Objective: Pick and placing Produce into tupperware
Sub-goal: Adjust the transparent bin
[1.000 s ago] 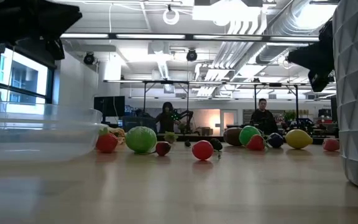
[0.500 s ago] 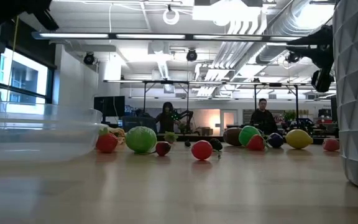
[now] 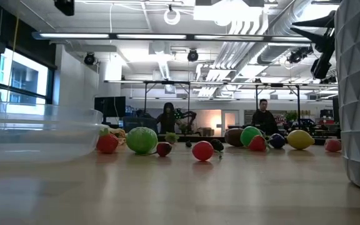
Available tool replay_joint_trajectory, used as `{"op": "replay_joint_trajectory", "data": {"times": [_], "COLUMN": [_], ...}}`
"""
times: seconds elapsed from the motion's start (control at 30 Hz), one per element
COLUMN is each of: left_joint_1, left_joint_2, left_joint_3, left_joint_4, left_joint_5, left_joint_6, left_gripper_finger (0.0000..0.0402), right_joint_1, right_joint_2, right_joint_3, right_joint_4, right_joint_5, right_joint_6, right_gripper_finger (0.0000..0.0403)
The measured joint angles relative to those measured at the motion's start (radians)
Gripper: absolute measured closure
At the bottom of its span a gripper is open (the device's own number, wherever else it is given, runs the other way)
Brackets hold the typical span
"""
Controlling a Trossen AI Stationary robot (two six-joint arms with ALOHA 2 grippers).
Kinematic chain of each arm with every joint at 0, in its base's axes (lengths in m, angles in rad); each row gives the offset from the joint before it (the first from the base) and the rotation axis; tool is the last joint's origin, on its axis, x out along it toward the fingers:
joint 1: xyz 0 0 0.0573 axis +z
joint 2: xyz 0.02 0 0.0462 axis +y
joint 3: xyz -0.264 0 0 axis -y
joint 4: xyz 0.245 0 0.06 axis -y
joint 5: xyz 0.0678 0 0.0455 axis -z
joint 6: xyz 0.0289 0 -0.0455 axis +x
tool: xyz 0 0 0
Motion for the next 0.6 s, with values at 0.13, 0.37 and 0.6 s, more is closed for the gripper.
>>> {"op": "replay_joint_trajectory", "data": {"times": [0.13, 0.37, 0.6], "left_joint_1": [0.0, 0.0, 0.0], "left_joint_2": [0.16, 0.411, 0.514], "left_joint_3": [0.09, 0.201, 0.222], "left_joint_4": [-0.079, -0.251, -0.256], "left_joint_5": [0.097, 0.148, 0.166], "left_joint_6": [0.01, 0.042, 0.056], "left_gripper_finger": [0.035, 0.035, 0.0351], "right_joint_1": [0.0, 0.0, 0.0], "right_joint_2": [0.0, 0.0, 0.051], "right_joint_3": [0.0, 0.081, 0.343], "right_joint_4": [0.021, -0.055, -0.482], "right_joint_5": [0.0, 0.008, 0.067], "right_joint_6": [0.0, -0.097, -0.214], "right_gripper_finger": [0.0378, 0.0378, 0.0378]}}
